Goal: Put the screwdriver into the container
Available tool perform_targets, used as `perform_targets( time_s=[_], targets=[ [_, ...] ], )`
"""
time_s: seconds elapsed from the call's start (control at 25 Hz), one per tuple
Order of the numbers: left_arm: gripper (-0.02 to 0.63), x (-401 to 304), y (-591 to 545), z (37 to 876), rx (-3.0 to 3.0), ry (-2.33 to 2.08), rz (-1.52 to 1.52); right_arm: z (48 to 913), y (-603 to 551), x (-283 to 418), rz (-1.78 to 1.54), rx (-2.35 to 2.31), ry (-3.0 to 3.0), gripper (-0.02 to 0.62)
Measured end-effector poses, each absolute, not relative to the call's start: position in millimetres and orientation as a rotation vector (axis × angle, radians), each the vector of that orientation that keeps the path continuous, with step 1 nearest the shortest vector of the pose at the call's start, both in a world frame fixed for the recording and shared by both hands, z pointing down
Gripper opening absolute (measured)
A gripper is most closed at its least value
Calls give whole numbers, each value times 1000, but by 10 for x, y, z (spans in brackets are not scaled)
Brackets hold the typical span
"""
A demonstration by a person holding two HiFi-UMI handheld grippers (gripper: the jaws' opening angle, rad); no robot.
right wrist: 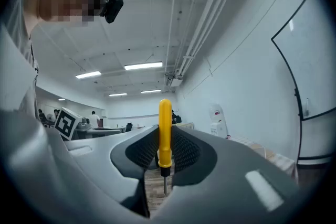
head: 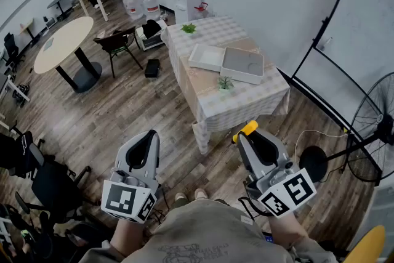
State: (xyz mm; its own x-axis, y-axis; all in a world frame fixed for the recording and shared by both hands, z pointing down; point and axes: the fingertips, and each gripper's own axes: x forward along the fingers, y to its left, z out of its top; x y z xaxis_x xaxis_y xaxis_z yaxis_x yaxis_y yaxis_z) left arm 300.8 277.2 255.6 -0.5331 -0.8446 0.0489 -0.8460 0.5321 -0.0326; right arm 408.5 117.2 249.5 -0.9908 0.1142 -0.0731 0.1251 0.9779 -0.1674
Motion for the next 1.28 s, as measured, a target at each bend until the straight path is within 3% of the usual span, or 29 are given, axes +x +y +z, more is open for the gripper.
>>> perform_targets(
  time_s=[0.6,1.28],
  targets=[
    [0,2939,2625,2631,1490,-2702,88,2642,1096,3941,-288,241,3106,97],
    [0,2328,2576,2704,1434,-2720,59,2795,993,3314,-257,271,3150,97]
  ],
)
